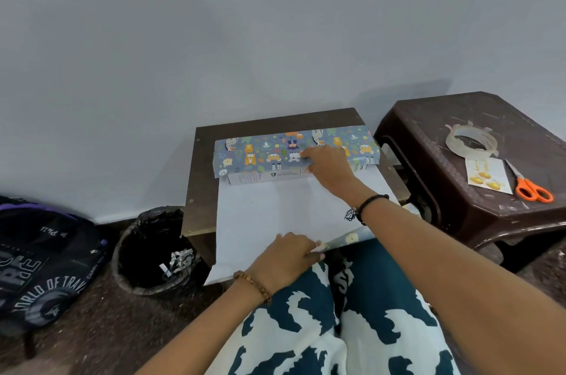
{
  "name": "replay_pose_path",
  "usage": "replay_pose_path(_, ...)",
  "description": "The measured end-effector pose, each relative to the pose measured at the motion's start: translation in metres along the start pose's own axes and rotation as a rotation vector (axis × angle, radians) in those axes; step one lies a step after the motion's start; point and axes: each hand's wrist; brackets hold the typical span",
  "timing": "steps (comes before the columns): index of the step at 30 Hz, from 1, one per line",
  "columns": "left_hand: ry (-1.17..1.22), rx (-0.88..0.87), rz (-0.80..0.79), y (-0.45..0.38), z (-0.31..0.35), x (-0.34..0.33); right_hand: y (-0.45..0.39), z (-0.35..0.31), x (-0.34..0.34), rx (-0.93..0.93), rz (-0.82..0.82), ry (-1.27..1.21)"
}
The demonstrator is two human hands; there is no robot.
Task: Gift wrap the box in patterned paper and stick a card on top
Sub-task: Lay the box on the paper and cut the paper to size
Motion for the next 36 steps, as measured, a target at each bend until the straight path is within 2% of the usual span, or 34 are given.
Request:
replay_pose_path(3, 0.038, -0.002, 0.037, 0.006, 0.003, 0.012, 0.005, 0.000, -0.004, 0.036, -0.002, 0.065)
replay_pose_path(10, -0.026, -0.047, -0.155, 0.016, 0.014, 0.032, 0.026, -0.004, -0.002, 0.223, -0.036, 0.362)
replay_pose_path(24, -0.091, -0.055, -0.291, 0.016, 0.022, 0.034, 0.032, -0.010, 0.002, 0.218, -0.020, 0.268)
replay_pose_path(36, -0.033, -0.015, -0.336, 0.020, 0.021, 0.019, 0.038, -0.007, -0.006, 0.287, 0.003, 0.369)
Point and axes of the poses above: each hand's wrist, its own y-axis away from the middle knuckle, its own x-axis out of the back of the hand, z = x × y, and after that the axes turned 2 degrees about z, right-handed
